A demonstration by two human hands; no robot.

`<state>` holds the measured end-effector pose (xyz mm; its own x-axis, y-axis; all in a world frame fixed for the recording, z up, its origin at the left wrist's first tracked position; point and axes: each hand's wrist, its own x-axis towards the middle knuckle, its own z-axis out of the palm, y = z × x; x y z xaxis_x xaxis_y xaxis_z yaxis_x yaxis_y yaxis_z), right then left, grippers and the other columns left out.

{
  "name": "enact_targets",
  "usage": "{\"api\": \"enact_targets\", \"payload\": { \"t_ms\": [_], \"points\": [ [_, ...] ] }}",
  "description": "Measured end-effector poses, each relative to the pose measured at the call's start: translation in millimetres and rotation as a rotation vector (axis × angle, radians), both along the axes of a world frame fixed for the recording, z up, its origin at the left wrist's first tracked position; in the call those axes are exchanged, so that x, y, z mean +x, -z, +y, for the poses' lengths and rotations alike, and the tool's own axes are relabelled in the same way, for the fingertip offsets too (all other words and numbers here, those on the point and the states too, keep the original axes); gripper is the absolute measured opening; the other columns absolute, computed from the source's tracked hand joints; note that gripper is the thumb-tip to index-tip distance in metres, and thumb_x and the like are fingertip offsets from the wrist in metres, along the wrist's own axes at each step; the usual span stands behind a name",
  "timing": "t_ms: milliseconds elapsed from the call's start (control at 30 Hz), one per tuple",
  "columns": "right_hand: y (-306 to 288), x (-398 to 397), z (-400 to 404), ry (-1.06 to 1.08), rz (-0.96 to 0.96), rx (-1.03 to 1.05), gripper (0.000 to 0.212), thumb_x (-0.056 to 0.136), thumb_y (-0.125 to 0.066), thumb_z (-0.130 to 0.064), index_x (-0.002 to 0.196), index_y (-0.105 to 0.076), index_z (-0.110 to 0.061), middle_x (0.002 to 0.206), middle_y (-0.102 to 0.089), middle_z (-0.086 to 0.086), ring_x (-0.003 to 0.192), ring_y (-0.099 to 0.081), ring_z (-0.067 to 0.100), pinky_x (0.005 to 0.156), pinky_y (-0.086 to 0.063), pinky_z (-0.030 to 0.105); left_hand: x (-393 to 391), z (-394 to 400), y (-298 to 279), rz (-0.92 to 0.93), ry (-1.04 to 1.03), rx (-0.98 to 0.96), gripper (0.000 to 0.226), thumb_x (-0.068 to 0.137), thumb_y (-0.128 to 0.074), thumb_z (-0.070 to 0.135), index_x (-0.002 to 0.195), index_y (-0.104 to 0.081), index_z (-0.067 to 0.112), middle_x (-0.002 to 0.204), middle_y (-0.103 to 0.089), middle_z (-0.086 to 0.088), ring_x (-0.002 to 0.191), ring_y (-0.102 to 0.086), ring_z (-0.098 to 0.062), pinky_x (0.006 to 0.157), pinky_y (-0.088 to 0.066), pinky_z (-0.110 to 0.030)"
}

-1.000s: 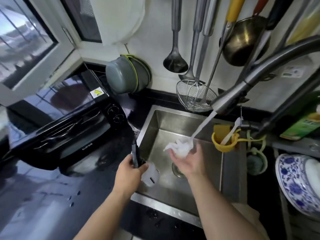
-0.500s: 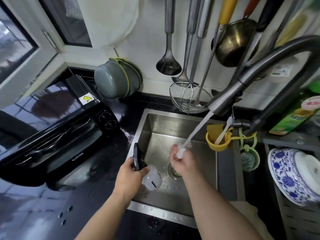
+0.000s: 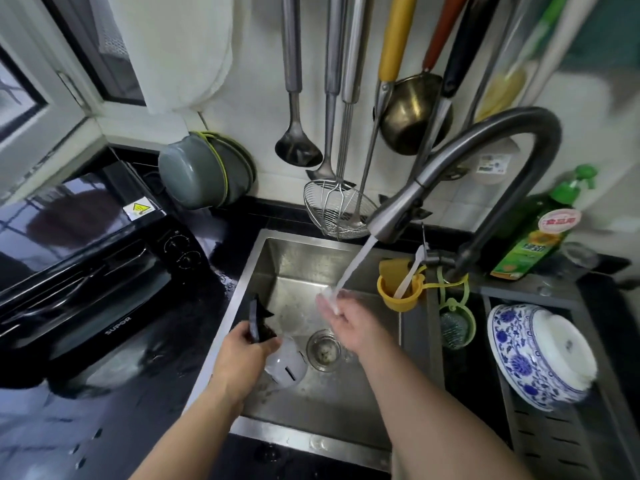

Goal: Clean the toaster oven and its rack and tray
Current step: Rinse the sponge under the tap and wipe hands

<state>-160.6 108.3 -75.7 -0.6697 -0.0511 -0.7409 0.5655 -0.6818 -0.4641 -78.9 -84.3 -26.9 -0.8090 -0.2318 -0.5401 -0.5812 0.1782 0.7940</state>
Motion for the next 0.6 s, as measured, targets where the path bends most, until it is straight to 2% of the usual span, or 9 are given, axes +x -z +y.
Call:
{"api": "enact_targets", "payload": {
  "t_ms": [67,100,200,267,300,367,433,533,600],
  "points": [
    [-6,3,-8,-0.146,-0.043,0.072,0.014,0.094,-0.066,-0.008,0.103,-0.064,0.002,0.099,-0.065,0.017,0.076,-0.064,0.019,0.06,-0.059,0.021,0,5,0,0.013,-0.006,0.0,0.016,0.086,-0.08,0.008,0.098,-0.069,0.01,0.093,-0.076,-0.014,0.094,-0.073,-0.033,0.087,-0.057,-0.049],
    [-6,4,-9,-0.209,-0.042,0.086,0.016,0.093,-0.068,-0.014,0.1,-0.064,-0.001,0.093,-0.064,0.015,0.071,-0.06,0.018,0.054,-0.056,0.021,0,5,-1,0.018,-0.011,-0.002,0.015,0.087,-0.079,0.007,0.098,-0.069,0.01,0.093,-0.076,-0.014,0.094,-0.072,-0.033,0.084,-0.057,-0.046],
    [-10,10,8,-0.181,0.014,0.003,0.026,0.095,-0.064,-0.01,0.118,-0.06,0.004,0.109,-0.063,0.021,0.096,-0.063,0.029,0.069,-0.059,0.033,1,3,-1,0.03,-0.026,-0.015,0.015,0.087,-0.078,0.007,0.099,-0.07,0.011,0.092,-0.077,-0.011,0.092,-0.072,-0.03,0.082,-0.057,-0.043],
    [-11,12,31,-0.249,0.067,0.063,0.033,0.094,-0.062,-0.002,0.125,-0.056,0.009,0.126,-0.057,0.027,0.107,-0.063,0.033,0.072,-0.06,0.033,3,3,-2,0.037,-0.039,-0.017,0.013,0.088,-0.078,0.006,0.098,-0.07,0.01,0.091,-0.076,-0.011,0.091,-0.071,-0.029,0.081,-0.055,-0.041],
    [-13,12,44,-0.35,0.096,0.227,0.033,0.094,-0.061,-0.001,0.126,-0.056,0.007,0.13,-0.055,0.027,0.106,-0.064,0.032,0.071,-0.06,0.032,5,3,-2,0.034,-0.049,-0.014,0.013,0.088,-0.077,0.005,0.097,-0.07,0.009,0.092,-0.075,-0.013,0.09,-0.071,-0.03,0.08,-0.053,-0.041],
    [-18,6,69,-0.56,0.137,0.787,0.041,0.095,-0.057,-0.001,0.136,-0.053,-0.007,0.136,-0.055,0.019,0.104,-0.062,0.027,0.075,-0.058,0.034,7,6,-1,0.032,-0.055,-0.011,0.015,0.086,-0.078,0.003,0.096,-0.069,0.008,0.09,-0.075,-0.015,0.09,-0.071,-0.034,0.08,-0.053,-0.043],
    [-23,-12,93,-0.698,0.171,1.242,0.06,0.097,-0.05,-0.009,0.153,-0.032,-0.021,0.136,-0.055,0.014,0.11,-0.059,0.031,0.079,-0.051,0.033,7,9,0,0.03,-0.047,-0.013,0.016,0.083,-0.08,0.004,0.095,-0.07,0.011,0.087,-0.076,-0.013,0.09,-0.072,-0.035,0.084,-0.055,-0.049],
    [-38,-44,120,-0.758,0.168,1.522,0.082,0.097,-0.047,-0.013,0.158,0.007,-0.027,0.125,-0.058,0.021,0.095,-0.064,0.034,0.067,-0.047,0.035,7,14,5,0.022,-0.032,-0.013,0.017,0.082,-0.082,0.005,0.093,-0.071,0.013,0.085,-0.077,-0.009,0.09,-0.073,-0.034,0.09,-0.055,-0.055],
    [-45,-62,133,-0.768,0.096,1.684,0.087,0.095,-0.045,-0.01,0.156,0.015,-0.027,0.134,-0.052,0.025,0.098,-0.065,0.036,0.072,-0.052,0.038,8,17,7,0.03,-0.024,-0.022,0.016,0.083,-0.082,0.006,0.092,-0.071,0.013,0.082,-0.077,-0.006,0.089,-0.072,-0.031,0.089,-0.055,-0.052]
  ]
}}
